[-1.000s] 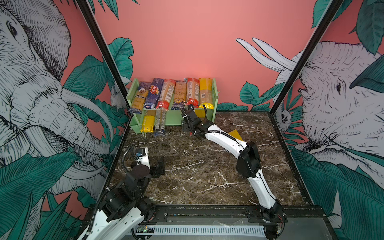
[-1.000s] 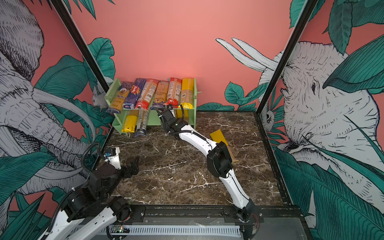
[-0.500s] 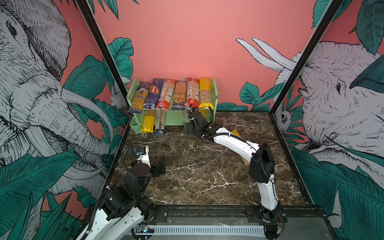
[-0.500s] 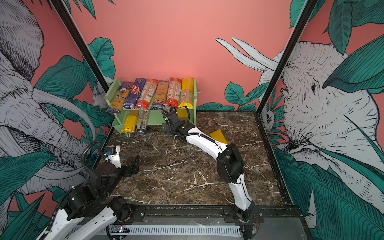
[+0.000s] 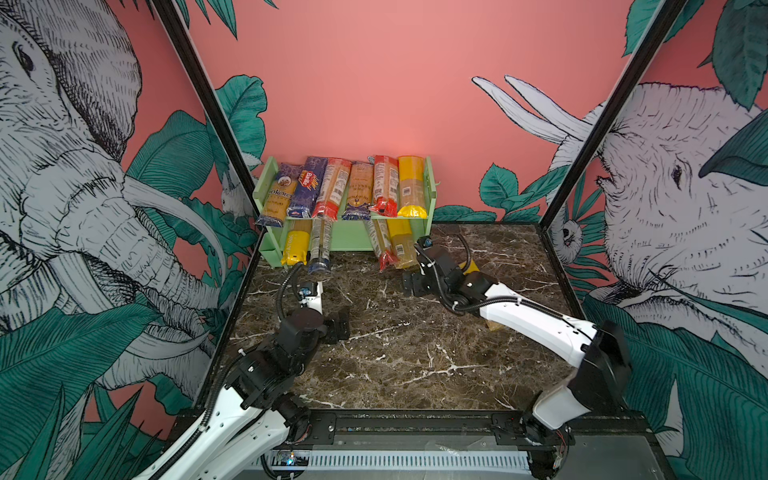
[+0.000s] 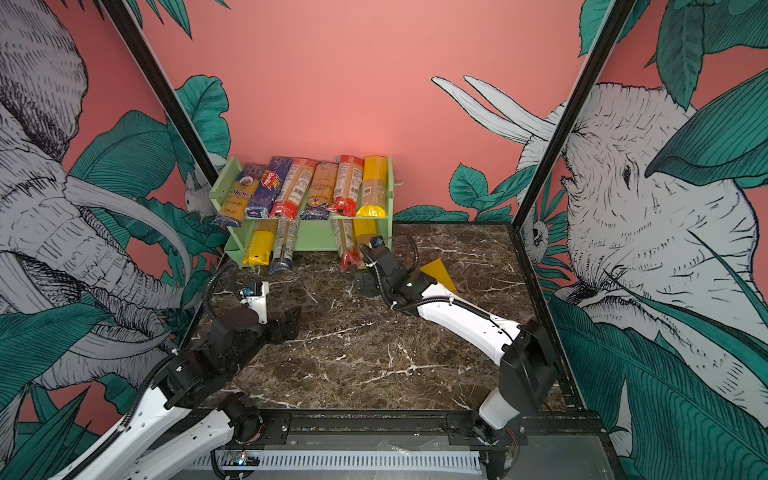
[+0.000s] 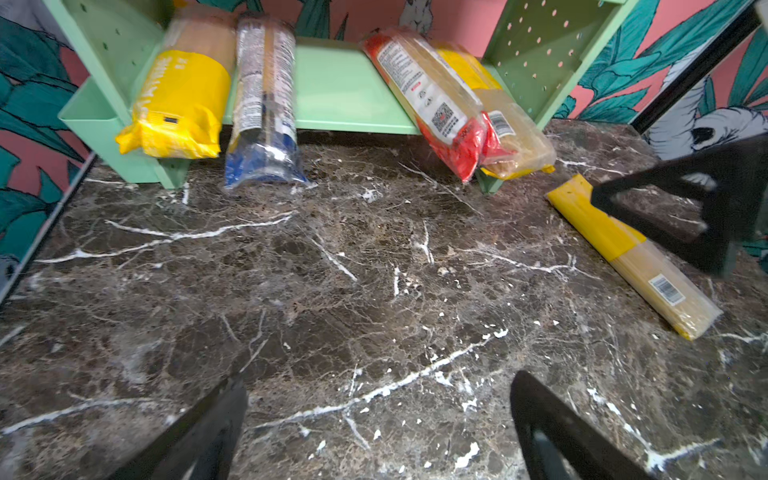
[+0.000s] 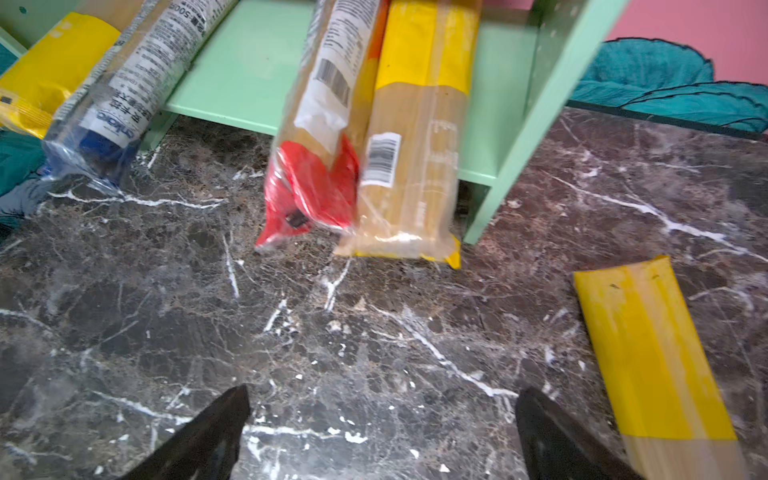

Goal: Place and organize the pasta boxes and bags onto the shelf
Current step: 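Open and draw back the right gripper, then lower it onto the yellow pack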

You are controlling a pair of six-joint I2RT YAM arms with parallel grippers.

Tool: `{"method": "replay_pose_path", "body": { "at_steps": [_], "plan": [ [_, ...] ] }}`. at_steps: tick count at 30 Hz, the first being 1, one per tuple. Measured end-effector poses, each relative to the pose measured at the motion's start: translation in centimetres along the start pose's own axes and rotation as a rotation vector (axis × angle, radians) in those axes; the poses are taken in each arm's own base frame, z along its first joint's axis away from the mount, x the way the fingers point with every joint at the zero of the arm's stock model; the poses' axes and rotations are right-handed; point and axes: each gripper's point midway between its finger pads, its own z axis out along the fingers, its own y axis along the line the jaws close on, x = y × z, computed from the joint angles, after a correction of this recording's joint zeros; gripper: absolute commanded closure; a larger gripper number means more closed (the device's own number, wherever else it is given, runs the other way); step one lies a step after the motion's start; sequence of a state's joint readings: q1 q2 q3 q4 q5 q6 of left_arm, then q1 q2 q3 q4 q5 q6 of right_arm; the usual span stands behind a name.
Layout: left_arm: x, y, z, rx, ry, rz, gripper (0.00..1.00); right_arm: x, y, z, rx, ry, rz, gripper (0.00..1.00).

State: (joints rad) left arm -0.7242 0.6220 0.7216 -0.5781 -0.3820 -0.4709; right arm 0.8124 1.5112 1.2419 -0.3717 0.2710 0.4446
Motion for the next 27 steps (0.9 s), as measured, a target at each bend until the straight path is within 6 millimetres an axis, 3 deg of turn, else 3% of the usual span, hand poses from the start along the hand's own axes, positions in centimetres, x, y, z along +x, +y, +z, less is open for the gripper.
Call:
{"method": "replay_pose_path", "body": {
  "at_steps": [9, 16, 21, 27],
  "plan": [
    [2.1, -4.4, 3.9, 0.077, 0.105, 0.052, 0.01, 7.6, -11.5, -2.1, 0.226, 0.081, 0.161, 0.01],
    [4.1, -9.1, 5.7, 0.129, 0.174, 0.159, 0.01, 12.6, -18.5, -1.9, 0.399, 0.173, 0.337, 0.01],
    [4.3, -11.8, 6.3, 0.162, 0.176, 0.199, 0.01, 14.8, -21.8, -1.4, 0.477, 0.215, 0.434, 0.01],
    [4.4, -12.1, 6.6, 0.161, 0.174, 0.204, 0.01, 17.3, -23.5, -0.1, 0.484, 0.279, 0.509, 0.01]
  ]
}}
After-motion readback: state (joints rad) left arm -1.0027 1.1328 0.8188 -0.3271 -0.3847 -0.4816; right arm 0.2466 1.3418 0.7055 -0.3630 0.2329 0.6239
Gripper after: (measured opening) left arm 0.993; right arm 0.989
